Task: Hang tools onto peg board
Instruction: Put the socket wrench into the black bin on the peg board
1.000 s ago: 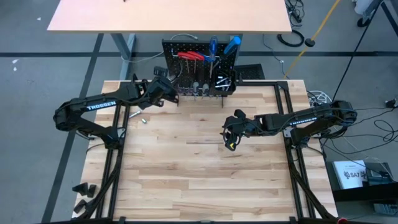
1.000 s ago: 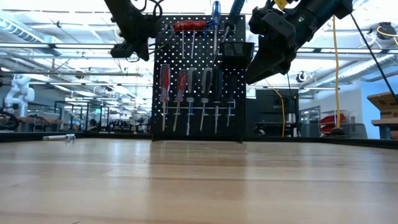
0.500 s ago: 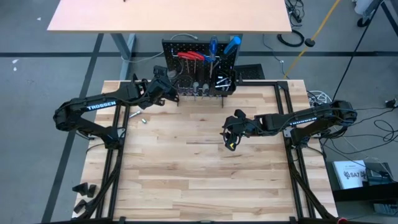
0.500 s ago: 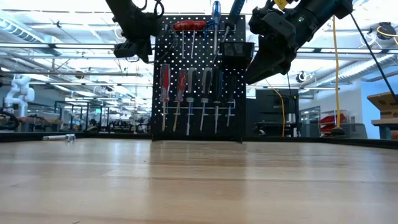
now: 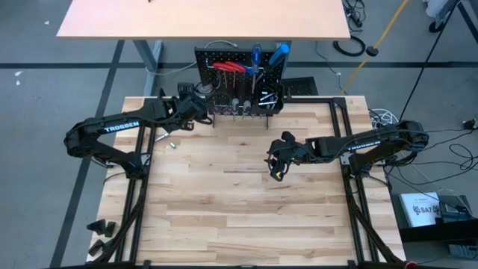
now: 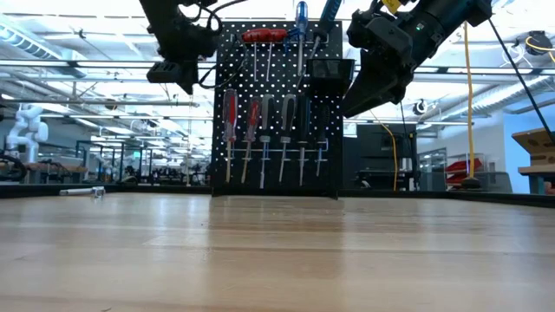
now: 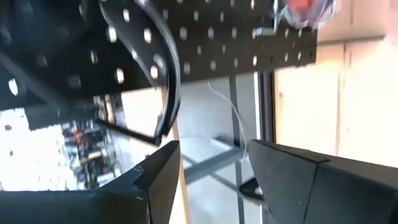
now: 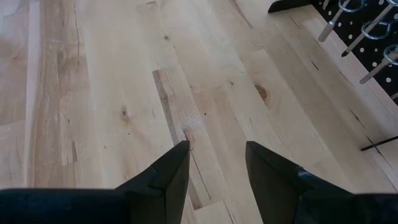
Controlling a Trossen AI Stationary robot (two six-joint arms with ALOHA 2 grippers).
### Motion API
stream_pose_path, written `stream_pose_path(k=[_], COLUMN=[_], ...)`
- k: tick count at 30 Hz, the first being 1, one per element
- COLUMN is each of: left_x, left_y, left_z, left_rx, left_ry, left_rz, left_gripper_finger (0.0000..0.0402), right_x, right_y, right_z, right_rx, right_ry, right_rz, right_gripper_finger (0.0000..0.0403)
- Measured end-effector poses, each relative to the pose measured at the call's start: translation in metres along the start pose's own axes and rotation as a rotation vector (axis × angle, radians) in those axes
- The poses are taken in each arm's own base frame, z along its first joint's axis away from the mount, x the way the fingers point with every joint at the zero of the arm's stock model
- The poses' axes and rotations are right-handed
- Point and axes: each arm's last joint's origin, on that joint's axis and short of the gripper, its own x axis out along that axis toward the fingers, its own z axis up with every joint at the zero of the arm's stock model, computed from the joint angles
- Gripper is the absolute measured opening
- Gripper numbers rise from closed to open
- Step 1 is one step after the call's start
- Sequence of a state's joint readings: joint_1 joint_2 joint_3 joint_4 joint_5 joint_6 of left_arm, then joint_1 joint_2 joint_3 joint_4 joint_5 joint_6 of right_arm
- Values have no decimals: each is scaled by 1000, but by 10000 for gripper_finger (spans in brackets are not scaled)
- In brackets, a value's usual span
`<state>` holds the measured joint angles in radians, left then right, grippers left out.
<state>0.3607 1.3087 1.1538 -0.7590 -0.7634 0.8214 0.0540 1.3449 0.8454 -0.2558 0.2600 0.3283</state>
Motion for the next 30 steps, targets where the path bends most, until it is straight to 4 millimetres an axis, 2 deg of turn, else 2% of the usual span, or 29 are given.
stream_pose_path(k=[5, 11, 15, 19, 22, 24, 30], left_x=[-4, -31, -53, -65, -67, -65, -45], left_y=[-3, -3, -4, -12, -28, -46, -113], left_z=[-4, -11, -23, -33, -35, -33, -31], left_rx=[-49, -161, -323, -613, -861, -947, -877], left_ry=[31, -63, -138, -149, -31, 50, 242], left_rz=[-7, -6, -47, -213, -339, -418, -544], left_gripper_finger=[201, 202, 202, 202, 201, 201, 200], right_x=[0, 0, 0, 1, 4, 6, 11], right_y=[0, 0, 0, 0, 1, 1, 2], right_z=[0, 0, 0, -1, -2, -2, -4], right_rx=[0, 0, 1, 13, 14, 14, 28], right_ry=[0, 1, 3, 7, 13, 18, 31], right_rz=[0, 0, -1, -3, -4, -6, -11], right_gripper_finger=[148, 148, 148, 148, 148, 148, 148])
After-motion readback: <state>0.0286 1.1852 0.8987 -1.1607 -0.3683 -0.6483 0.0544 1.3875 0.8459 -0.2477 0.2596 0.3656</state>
